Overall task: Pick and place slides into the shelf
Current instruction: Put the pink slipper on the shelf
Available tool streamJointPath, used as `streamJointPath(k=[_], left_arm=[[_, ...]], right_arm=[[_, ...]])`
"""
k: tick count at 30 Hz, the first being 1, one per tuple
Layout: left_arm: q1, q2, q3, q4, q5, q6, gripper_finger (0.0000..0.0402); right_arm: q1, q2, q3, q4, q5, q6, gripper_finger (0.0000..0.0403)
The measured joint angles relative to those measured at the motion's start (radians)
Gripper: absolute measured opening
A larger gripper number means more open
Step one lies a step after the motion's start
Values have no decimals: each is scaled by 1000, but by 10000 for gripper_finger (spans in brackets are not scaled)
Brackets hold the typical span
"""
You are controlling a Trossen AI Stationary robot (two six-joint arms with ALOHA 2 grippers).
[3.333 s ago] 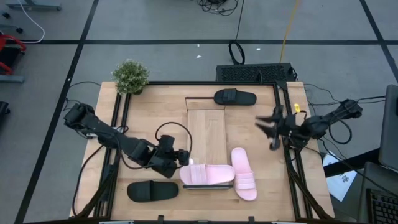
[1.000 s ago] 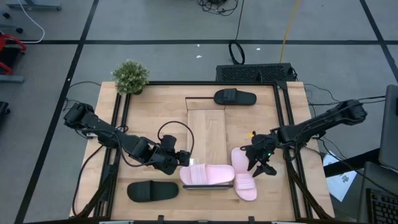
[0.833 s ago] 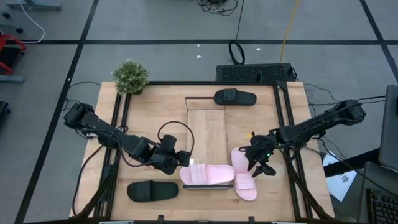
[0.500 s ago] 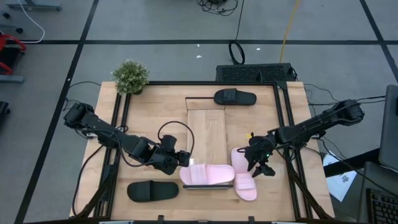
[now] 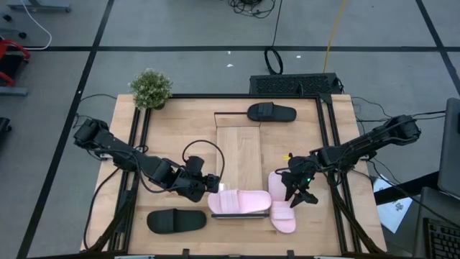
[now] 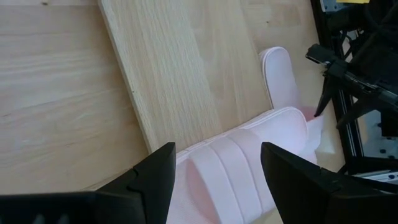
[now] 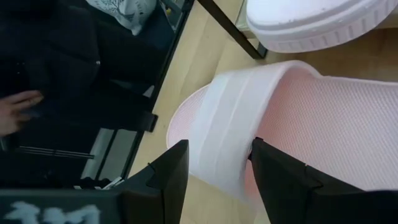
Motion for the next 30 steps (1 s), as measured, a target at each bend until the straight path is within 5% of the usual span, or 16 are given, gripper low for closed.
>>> streamJointPath(k=[12,30], left_arm=[[6,0,0,1,-3,4,230],[16,0,0,1,-2,35,230]], right_arm=[[-47,19,0,-1,25,-35,162],[-56,148,0,112,-79,26,159]])
